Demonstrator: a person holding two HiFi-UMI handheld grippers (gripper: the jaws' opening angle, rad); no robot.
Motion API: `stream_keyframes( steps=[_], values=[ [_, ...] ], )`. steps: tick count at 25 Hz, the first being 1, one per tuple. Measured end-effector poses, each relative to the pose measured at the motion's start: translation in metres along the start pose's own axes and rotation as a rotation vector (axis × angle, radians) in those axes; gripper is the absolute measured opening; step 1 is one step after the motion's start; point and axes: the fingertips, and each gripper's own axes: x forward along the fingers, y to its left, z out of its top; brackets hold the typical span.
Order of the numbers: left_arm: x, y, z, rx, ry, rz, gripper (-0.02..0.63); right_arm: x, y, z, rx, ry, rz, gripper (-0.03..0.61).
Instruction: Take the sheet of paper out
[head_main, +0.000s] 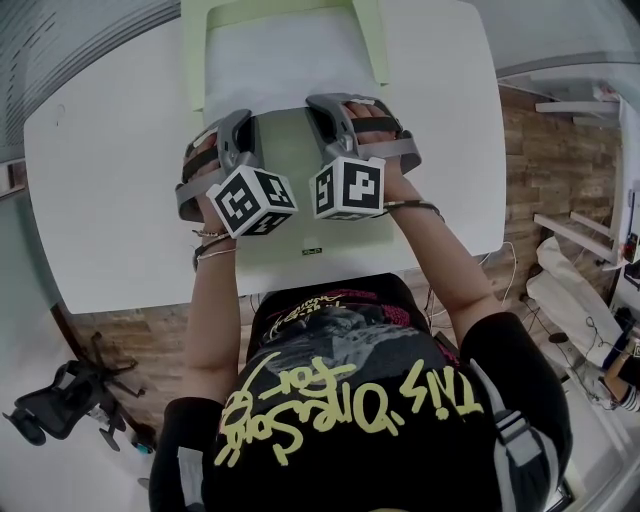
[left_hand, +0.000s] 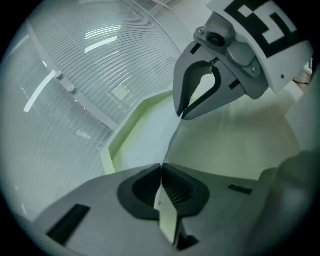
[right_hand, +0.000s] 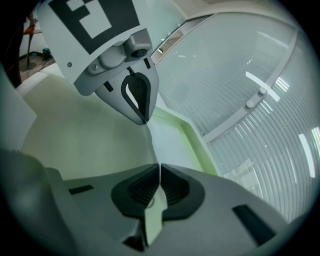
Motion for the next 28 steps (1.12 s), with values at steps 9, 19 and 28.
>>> stream_keyframes(
  steps=[9, 19, 28],
  values=[
    [-0.004, 0.001, -0.006, -0.009, -0.016, -0.006, 0.011, -0.001, 0.007, 0.005, 0.014, 0.001, 0.008, 0.012],
    [-0.014, 0.0, -0.003, -0.007, -0.025, -0.013, 0.01, -0.01, 0.008, 0.007, 0.03, 0.001, 0.009, 0.012],
    [-0.025, -0.001, -0.002, -0.013, -0.029, -0.004, 0.009, -0.02, 0.012, 0.01, 0.049, -0.006, 0.013, 0.012]
  ],
)
